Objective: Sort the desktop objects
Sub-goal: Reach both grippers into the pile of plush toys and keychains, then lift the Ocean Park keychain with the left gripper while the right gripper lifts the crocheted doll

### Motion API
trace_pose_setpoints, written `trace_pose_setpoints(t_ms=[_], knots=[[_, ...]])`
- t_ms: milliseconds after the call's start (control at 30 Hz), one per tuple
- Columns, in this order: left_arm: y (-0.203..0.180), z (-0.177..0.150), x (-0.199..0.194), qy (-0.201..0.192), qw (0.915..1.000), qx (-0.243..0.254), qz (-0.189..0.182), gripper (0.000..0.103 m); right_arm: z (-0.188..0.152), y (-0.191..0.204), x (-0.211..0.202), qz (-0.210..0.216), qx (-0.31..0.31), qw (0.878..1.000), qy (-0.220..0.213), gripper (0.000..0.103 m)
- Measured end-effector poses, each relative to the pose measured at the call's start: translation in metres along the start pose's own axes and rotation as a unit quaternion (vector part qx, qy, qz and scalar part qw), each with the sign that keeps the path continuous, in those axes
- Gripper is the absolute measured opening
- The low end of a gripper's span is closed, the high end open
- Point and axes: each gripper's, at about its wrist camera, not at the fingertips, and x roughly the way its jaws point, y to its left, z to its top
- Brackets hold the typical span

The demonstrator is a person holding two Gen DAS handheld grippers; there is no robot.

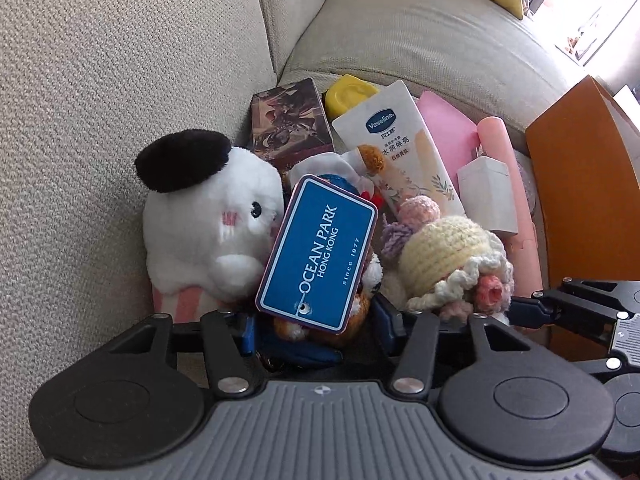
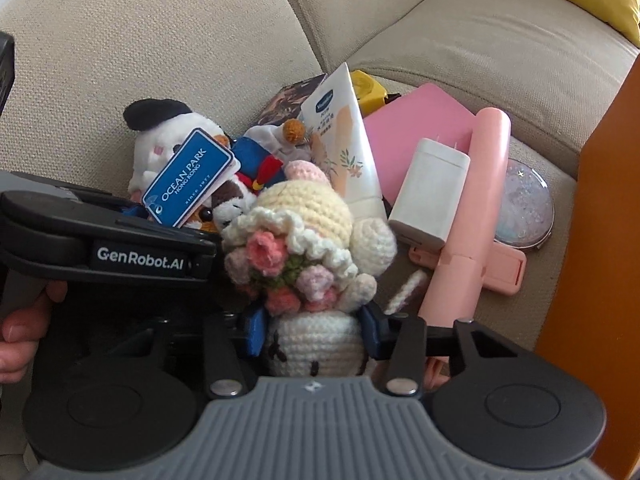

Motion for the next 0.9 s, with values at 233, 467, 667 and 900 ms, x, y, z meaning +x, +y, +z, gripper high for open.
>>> trace_pose_setpoints(t_ms=[233,467,667,900], knots=[[0.003,-0.012,-0.024,-0.043,0.9988,-0.023,-0.008,0.049,-0.003,0.000,-0.032,-0.004,-0.003,1.000,-0.025,0.045],[-0.005,-0.022,-0.074,-0.107,0.9938,-0.024,-0.014,0.047,-0.007,-0.004,-0.071,0.007,0.013,0.997,-0.069,0.043],[-0.033,-0.030,-0.129,-0.169,0.9852,0.003,-0.028,0.047,-0.018,-0.006,-0.123,0.008,0.028,0.991,-0.133,0.043],[-0.105,-0.028,-0.171,-0.215,0.9686,0.066,-0.106,0.047,-0.050,-0.043,-0.199,-0.042,0.084,0.973,-0.209,0.042]])
